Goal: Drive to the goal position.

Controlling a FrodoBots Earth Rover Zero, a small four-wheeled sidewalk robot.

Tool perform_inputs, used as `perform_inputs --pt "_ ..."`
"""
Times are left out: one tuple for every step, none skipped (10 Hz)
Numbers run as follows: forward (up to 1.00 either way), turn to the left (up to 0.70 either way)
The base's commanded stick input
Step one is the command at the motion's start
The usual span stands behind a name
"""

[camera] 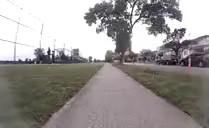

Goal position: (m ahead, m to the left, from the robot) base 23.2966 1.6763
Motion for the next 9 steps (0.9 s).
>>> perform_inputs --pt "0.70 0.00" --pt "0.70 0.00" --pt "0.70 0.00" --pt "0.70 0.00" --pt "0.70 0.00" --pt "0.70 0.00" --pt "0.70 0.00" --pt "0.70 0.00" --pt "0.70 -0.12"
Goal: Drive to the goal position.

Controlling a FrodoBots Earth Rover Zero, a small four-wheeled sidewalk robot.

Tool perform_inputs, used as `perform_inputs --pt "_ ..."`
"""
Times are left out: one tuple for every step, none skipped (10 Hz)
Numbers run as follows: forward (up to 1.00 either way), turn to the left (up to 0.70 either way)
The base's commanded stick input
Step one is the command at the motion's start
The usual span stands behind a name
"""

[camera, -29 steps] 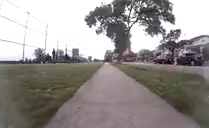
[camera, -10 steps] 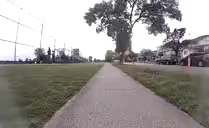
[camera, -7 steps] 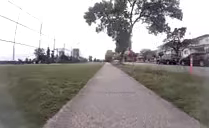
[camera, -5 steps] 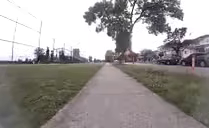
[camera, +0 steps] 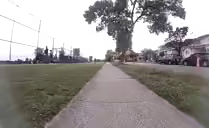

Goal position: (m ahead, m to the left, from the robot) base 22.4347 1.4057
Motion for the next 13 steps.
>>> perform_inputs --pt "0.70 -0.35" --pt "0.70 -0.33" --pt "0.70 -0.15" --pt "0.70 0.00" --pt "0.70 0.00" --pt "0.70 0.00" --pt "0.70 0.00" --pt "0.70 0.00" --pt "0.70 0.00" --pt "0.70 0.00" --pt "0.70 0.00" --pt "0.70 0.00" --pt "0.70 0.00"
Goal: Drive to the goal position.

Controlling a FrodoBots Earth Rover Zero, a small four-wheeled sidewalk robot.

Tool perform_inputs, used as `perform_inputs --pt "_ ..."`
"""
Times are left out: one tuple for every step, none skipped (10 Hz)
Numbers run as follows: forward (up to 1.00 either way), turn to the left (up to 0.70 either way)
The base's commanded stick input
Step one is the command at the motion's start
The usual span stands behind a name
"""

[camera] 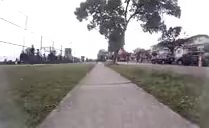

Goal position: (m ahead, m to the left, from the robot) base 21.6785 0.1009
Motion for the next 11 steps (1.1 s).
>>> perform_inputs --pt "0.70 0.00" --pt "0.70 0.00" --pt "0.70 0.00" --pt "0.70 0.00" --pt "0.70 0.00" --pt "0.70 0.00" --pt "0.70 0.00" --pt "0.70 0.00" --pt "0.70 0.00" --pt "0.70 0.00" --pt "0.70 0.00"
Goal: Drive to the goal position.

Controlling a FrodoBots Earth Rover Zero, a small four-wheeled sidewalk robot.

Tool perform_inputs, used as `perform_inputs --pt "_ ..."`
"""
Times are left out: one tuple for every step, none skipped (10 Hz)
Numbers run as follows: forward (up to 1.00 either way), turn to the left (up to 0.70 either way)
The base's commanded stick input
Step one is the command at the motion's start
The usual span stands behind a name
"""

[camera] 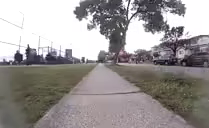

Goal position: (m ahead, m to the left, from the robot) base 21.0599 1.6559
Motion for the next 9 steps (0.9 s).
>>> perform_inputs --pt "0.70 0.00" --pt "0.70 0.00" --pt "0.70 0.00" --pt "0.70 0.00" --pt "0.70 0.00" --pt "0.70 0.00" --pt "0.70 0.00" --pt "0.70 0.00" --pt "0.70 0.00"
